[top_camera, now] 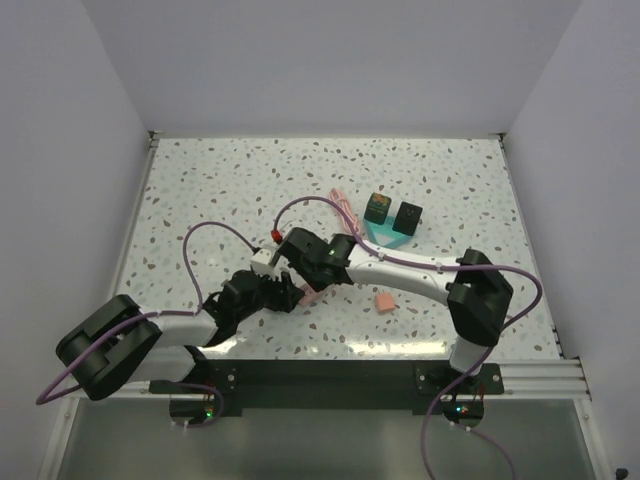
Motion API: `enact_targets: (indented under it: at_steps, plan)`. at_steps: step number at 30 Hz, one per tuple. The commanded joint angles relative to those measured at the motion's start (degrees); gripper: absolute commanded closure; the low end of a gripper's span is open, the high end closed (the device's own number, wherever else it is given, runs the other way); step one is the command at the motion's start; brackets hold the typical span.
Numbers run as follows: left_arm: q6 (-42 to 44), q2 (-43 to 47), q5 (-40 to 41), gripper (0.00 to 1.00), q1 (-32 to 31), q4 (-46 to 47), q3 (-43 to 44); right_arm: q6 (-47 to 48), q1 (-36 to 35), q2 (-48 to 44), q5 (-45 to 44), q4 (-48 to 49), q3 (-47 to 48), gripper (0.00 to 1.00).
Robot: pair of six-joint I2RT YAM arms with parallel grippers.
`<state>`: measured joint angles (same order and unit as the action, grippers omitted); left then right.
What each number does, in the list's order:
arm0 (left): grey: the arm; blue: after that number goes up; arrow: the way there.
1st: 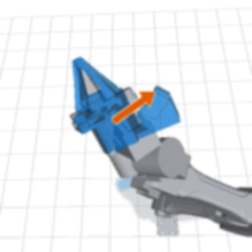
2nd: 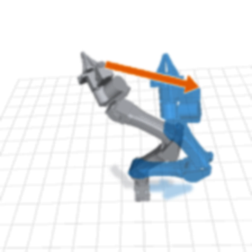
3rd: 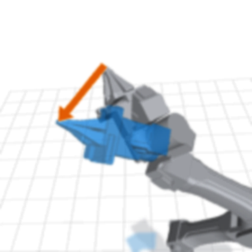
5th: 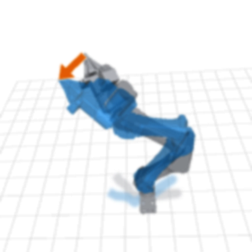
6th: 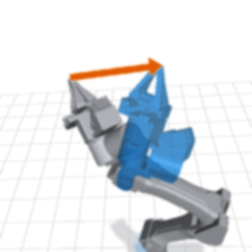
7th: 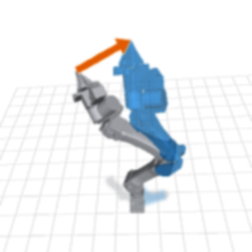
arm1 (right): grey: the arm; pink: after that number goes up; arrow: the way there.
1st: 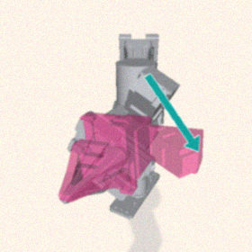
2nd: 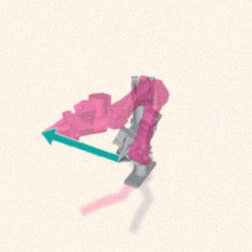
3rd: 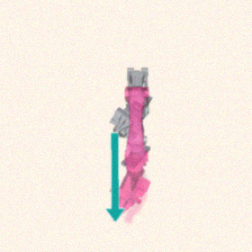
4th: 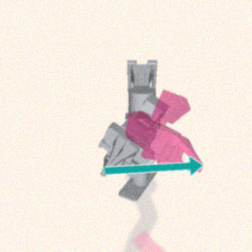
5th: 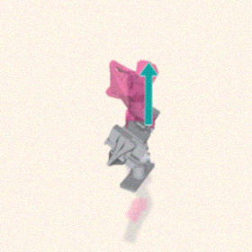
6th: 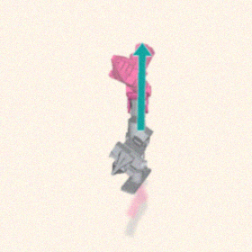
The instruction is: Insert the plug
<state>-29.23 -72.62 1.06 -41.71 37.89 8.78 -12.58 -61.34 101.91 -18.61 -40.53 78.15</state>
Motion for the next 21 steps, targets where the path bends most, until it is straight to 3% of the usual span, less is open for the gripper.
enact_targets:
  at_steps: [1, 21]
  plan:
    - [1.6, 0.2, -0.4, 0.33, -0.3, -1.9, -0.3, 0.4, 1.4, 3.3, -4.9, 1.6, -4.3, 1.0]
    - [1.8, -0.3, -0.4, 0.35, -0.3, -2.6, 0.2, 0.7, 3.1, 4.2, 4.3, 6.3, -8.4, 1.0]
